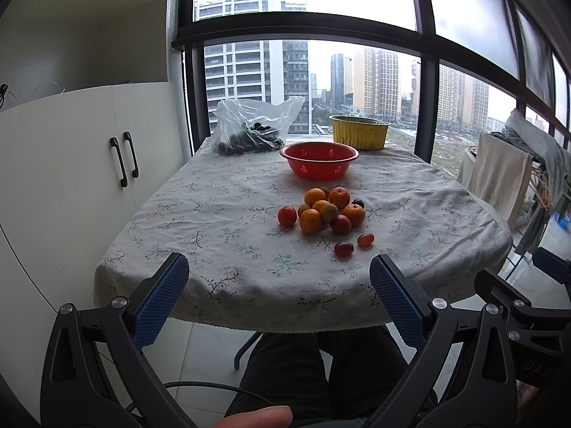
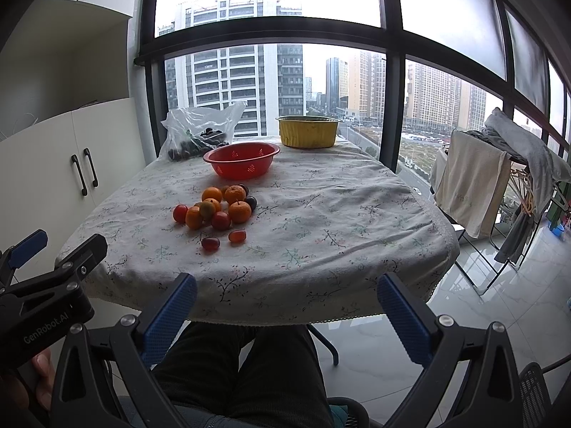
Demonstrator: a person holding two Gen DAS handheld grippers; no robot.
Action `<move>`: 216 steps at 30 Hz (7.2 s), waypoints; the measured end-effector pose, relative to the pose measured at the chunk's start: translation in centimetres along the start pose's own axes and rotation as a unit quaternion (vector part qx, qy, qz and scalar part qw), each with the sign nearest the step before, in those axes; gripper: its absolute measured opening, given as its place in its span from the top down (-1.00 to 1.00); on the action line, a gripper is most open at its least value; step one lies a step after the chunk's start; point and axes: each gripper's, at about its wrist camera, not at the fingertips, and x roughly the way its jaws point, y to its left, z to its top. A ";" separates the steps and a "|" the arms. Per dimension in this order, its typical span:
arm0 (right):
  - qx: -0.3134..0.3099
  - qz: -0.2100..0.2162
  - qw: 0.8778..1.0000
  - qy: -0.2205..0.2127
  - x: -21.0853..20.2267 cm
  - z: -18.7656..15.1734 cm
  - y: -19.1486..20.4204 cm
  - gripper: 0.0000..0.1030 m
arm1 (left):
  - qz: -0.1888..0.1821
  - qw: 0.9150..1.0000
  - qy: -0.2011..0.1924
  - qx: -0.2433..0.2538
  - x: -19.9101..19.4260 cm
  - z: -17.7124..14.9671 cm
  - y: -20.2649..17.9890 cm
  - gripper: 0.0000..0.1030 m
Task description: Organize fruits
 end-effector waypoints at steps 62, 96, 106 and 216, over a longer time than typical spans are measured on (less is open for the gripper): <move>-0.134 0.206 0.963 0.107 18.7 5.0 0.1 -0.33 | -0.265 0.934 0.144 0.191 21.6 1.0 -4.6 -0.78; -0.278 0.338 0.881 0.180 23.6 5.4 2.6 0.10 | -0.368 0.855 0.211 0.298 27.0 2.1 -6.4 0.64; -0.307 0.341 0.868 0.188 24.5 5.9 3.7 0.41 | -0.377 0.853 0.209 0.294 26.7 2.0 -5.6 0.64; -0.061 0.245 0.967 0.037 21.1 10.2 -2.2 -0.63 | -0.239 0.938 0.100 0.232 28.3 9.9 3.6 -1.00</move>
